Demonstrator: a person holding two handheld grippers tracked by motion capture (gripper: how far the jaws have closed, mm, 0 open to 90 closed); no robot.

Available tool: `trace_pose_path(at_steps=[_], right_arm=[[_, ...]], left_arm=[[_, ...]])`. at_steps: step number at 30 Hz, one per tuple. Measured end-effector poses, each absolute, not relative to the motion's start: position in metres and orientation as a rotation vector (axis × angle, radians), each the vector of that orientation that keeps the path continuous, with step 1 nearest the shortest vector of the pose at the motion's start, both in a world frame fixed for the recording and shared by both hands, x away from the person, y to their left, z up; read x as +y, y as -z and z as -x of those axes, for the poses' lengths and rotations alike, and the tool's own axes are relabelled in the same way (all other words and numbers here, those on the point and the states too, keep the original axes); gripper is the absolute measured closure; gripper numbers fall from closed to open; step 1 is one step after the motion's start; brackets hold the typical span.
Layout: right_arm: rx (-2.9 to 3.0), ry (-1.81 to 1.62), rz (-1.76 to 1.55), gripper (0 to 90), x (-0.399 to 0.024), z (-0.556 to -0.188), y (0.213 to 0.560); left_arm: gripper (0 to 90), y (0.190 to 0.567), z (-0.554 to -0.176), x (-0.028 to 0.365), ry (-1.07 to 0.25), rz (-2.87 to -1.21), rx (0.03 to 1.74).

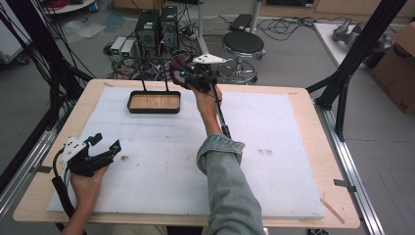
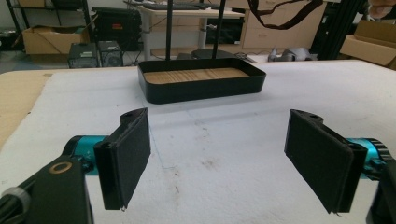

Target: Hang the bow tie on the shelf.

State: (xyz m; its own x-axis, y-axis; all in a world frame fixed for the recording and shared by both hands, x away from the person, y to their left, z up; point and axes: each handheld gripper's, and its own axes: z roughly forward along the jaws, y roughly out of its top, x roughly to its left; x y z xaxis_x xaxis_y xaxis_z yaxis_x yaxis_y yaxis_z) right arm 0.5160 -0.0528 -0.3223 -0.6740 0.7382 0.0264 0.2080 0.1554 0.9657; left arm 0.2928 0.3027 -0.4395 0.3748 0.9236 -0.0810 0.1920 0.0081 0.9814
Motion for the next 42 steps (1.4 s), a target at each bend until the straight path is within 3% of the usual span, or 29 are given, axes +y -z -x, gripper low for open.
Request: trace_pose_path(at_steps=[20, 42], right_arm=[[2.045, -1.532, -0.938, 74.7, -0.052, -0.521, 0.342], [1.94, -1.568, -0.924, 56.7, -0.079, -0.502, 0.309]], left_arm=[[22.8, 0.44, -0.293, 0.302, -0.784, -1.47, 1.065], [22.8, 0.44, -0.293, 0.301, -0.786, -1.469, 1.065]])
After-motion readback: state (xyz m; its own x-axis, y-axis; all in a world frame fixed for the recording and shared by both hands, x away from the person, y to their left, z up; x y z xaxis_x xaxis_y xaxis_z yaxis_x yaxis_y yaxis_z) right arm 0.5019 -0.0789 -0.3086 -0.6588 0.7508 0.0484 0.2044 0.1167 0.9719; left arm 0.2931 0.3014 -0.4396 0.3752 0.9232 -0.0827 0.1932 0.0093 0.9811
